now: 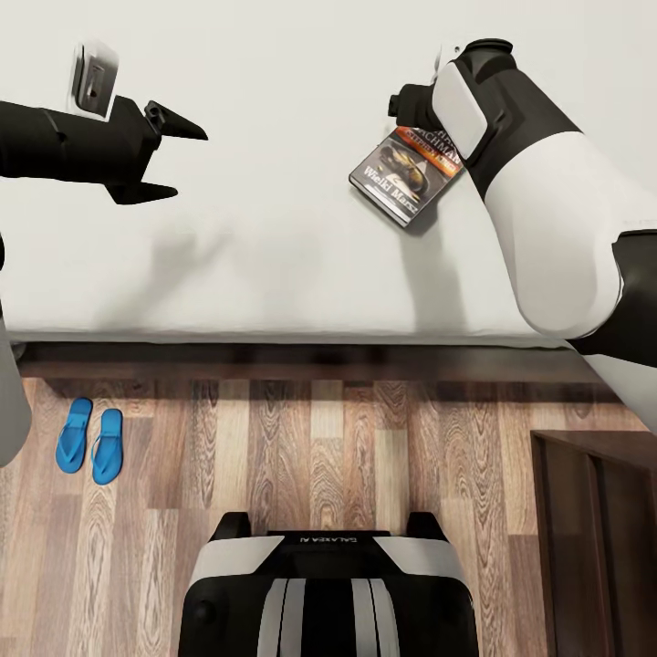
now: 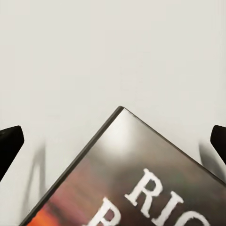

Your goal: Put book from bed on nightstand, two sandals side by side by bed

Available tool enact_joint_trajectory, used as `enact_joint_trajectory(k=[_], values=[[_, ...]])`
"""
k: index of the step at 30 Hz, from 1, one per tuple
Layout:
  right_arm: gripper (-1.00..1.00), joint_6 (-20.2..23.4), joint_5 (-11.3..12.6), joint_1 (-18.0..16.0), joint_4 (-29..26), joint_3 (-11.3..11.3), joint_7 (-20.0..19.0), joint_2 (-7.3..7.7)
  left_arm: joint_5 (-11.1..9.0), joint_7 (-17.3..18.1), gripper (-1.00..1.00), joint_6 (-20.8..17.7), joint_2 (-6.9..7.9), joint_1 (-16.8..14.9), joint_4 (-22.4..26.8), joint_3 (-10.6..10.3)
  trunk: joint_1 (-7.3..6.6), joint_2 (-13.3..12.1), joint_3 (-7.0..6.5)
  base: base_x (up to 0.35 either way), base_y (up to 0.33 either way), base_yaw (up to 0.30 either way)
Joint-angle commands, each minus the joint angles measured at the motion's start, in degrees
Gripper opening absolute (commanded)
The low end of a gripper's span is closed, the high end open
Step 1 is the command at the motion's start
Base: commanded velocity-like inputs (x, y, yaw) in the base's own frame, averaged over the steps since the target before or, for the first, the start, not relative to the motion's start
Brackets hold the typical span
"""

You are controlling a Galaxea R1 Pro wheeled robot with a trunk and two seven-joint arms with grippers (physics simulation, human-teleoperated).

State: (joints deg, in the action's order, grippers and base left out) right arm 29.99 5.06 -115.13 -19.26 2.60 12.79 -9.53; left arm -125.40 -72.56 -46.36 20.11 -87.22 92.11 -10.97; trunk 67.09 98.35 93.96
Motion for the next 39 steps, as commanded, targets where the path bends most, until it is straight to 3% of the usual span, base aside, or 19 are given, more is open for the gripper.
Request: enact_joint_trajectory(k=[1,11,18,23,39], values=[[1.00,0.25,1.24,0.03,1.78,0.50,0.54,-0.05,-0.35,-0.47,1.00,-0.37,0.04,-0.06,0.02,-0.02,0.01,0.01,0.03,-0.007,0.000,0.000],[1.00,1.06,1.17,0.28,-4.12,0.56,0.48,0.02,-0.35,-0.47,1.00,-0.40,0.10,-0.06,0.02,-0.02,0.01,0.01,0.03,-0.001,0.000,0.000],[1.00,7.40,1.12,0.42,-11.18,0.67,0.43,0.04,-0.36,-0.47,1.00,-0.40,0.10,-0.06,0.02,-0.02,0.01,0.01,0.03,0.000,0.000,0.000],[1.00,9.65,1.04,0.55,-15.27,0.66,0.46,0.02,-0.37,-0.46,1.00,-0.40,0.10,-0.06,0.02,-0.03,0.01,0.01,0.03,0.000,0.000,0.000],[1.00,14.55,1.26,1.01,-18.62,0.69,0.41,-0.02,-0.37,-0.47,1.00,-0.58,0.18,-0.06,0.01,-0.10,0.01,0.01,-0.67,0.005,0.013,-0.029]])
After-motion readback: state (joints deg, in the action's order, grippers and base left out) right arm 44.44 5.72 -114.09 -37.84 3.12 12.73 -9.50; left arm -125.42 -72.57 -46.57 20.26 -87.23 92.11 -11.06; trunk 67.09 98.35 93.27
